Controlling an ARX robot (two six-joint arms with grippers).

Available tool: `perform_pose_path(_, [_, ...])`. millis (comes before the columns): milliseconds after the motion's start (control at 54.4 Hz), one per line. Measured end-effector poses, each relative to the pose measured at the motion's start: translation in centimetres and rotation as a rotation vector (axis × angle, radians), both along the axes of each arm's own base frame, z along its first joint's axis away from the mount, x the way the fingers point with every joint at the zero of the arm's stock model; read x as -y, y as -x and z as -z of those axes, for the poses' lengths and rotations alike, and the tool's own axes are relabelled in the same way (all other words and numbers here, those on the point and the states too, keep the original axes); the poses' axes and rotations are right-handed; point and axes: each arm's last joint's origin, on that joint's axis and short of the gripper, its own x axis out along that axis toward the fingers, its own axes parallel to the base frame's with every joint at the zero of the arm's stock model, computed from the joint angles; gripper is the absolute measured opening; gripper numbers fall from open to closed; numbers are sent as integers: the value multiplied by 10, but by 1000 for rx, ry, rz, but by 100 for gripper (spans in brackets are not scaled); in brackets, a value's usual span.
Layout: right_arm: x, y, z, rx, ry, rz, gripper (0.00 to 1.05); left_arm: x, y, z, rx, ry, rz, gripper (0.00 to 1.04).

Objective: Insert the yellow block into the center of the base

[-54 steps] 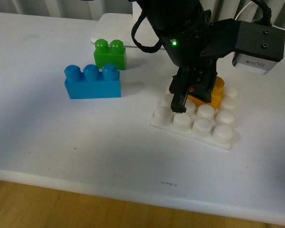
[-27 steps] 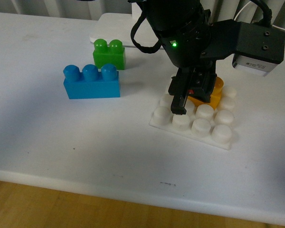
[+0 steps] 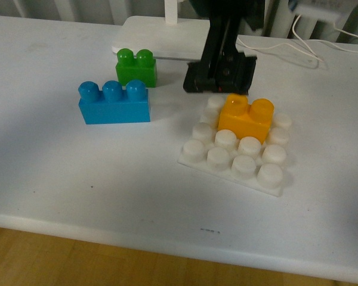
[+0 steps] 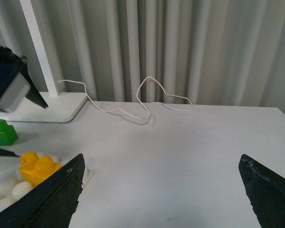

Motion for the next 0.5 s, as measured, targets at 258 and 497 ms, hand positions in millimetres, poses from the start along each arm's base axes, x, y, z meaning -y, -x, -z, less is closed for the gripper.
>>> perform_pose_path(258, [0, 0, 0, 0, 0, 0, 95, -48, 35, -38, 334, 98, -153, 98])
perform_pose_path(497, [0, 0, 0, 0, 0, 0, 95, -103, 81, -52, 562, 297, -412, 98])
